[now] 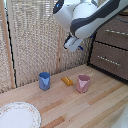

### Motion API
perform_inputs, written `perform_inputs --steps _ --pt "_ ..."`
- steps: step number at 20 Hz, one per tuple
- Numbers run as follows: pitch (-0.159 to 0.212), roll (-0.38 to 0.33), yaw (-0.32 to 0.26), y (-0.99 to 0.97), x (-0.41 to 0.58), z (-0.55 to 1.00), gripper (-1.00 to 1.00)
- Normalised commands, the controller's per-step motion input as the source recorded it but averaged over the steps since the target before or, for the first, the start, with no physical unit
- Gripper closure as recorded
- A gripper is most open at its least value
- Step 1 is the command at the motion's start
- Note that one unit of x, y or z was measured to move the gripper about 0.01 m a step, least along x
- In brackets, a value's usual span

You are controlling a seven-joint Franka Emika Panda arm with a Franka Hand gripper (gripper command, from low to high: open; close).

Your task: Kindly get your arm to the topmost drawer handle. Get a good grip on it, then softly pull to open it.

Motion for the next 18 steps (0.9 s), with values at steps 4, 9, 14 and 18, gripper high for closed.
perform_inputs --steps 4,9,14,18 --pt "-0.135 -0.341 0.187 -0.14 -0.034 0.00 -1.00" --pt "-0.163 -0.298 0.195 -0.14 -0.005 0.00 -1.00" --pt "-0.091 -0.228 0.119 -0.37 0.038 0.01 -1.00" --pt "0.004 -0.243 0.019 -0.59 0.031 0.06 -1.00"
